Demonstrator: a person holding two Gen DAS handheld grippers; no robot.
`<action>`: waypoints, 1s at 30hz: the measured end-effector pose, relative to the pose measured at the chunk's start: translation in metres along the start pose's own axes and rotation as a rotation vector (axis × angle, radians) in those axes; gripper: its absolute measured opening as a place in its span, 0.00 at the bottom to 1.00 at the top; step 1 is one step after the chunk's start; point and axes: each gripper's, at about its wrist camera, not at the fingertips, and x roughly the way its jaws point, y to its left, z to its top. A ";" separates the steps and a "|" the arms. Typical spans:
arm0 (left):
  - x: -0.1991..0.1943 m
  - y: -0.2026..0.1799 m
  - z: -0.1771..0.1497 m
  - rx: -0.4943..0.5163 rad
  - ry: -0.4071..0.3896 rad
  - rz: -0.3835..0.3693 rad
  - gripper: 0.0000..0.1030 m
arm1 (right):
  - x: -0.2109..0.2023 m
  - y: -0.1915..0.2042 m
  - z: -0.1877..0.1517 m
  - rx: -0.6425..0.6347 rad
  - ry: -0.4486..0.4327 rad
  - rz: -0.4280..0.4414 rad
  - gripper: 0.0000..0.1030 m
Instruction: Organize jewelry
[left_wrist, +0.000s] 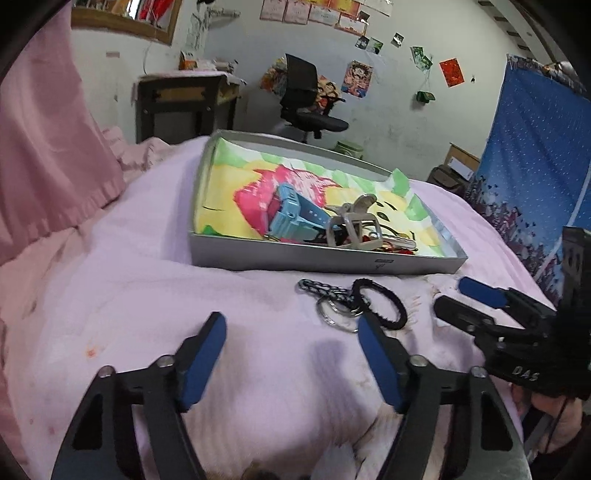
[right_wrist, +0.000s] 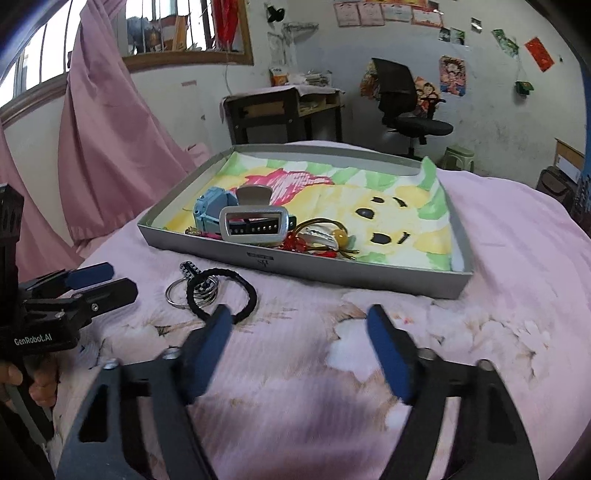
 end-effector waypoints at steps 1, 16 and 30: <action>0.003 0.000 0.001 -0.005 0.007 -0.011 0.61 | 0.002 0.002 0.002 -0.009 0.004 0.006 0.57; 0.045 0.009 0.006 -0.091 0.176 -0.171 0.29 | 0.036 0.016 0.008 -0.058 0.093 0.100 0.36; 0.051 0.011 0.004 -0.106 0.204 -0.167 0.09 | 0.044 0.019 -0.001 -0.054 0.143 0.113 0.10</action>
